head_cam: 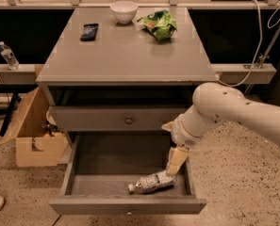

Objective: Pick blue plastic bottle from middle drawer and place on counter

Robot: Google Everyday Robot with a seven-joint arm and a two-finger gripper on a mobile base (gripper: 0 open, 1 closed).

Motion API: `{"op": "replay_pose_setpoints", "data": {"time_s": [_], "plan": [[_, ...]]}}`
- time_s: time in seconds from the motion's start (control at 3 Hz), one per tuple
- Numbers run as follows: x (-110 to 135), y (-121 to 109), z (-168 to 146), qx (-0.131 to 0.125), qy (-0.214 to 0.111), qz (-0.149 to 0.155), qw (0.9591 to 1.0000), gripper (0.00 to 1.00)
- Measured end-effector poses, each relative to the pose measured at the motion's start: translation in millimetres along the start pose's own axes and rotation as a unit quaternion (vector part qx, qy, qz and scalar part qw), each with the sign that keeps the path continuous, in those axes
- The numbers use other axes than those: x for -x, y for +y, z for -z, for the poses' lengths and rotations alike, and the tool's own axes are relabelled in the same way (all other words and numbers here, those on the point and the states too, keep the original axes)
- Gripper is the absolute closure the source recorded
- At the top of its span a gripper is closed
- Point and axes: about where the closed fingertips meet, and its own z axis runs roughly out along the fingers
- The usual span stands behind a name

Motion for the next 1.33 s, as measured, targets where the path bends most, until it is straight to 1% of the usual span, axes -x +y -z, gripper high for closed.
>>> {"op": "replay_pose_setpoints", "data": {"time_s": [0.33,0.67,1.0,1.33], "plan": [[-27.9,-15.3,-46.4,0.003,0.012,-0.021,0.9997,0.0],[-27.9,-15.3,-46.4,0.003,0.012,-0.021,0.9997,0.0],[-30.8,-18.9,-64.2,0.004,0.015,-0.021,0.9997,0.0],[-38.9,-23.4,-91.7,0.009,0.012,-0.013,0.9998,0.0]]}}
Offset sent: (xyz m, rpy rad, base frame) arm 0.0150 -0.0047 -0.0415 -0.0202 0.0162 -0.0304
